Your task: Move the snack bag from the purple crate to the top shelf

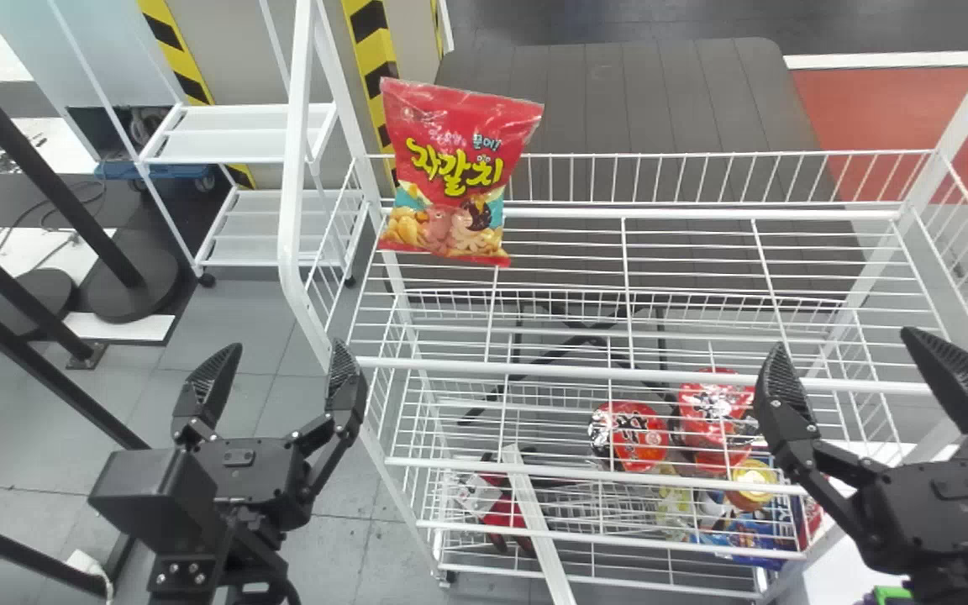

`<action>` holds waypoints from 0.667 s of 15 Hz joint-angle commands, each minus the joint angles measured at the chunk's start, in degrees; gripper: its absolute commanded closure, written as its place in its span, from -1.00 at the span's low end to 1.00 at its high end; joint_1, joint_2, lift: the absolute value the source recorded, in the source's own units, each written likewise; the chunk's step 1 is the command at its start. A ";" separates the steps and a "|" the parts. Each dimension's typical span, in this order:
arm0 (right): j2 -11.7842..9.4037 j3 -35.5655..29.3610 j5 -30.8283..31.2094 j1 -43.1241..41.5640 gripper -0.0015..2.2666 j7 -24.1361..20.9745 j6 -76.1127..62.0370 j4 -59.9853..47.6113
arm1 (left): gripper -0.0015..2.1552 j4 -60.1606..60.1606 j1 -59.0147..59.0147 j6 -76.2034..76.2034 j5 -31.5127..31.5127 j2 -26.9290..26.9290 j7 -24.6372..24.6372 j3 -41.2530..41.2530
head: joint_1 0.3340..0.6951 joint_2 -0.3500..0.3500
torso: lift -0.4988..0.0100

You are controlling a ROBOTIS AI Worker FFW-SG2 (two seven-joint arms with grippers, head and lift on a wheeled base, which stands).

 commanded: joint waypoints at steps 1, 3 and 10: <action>0.05 0.28 0.45 -0.02 -0.93 -0.74 0.15 0.01 | -0.88 -0.06 0.07 -0.17 -0.04 0.00 -0.01 0.00 | 1.00 0.39 | 0.96; 0.05 0.28 0.45 -0.02 -0.93 -0.74 -0.03 0.01 | -0.88 -0.06 0.07 -0.70 -0.04 0.00 -0.01 0.00 | 1.00 0.39 | 0.96; 0.05 0.19 -0.43 0.16 -0.93 -0.39 0.15 0.01 | -0.88 -0.06 0.24 -0.88 -0.04 0.00 -0.10 0.00 | 1.00 0.39 | 0.96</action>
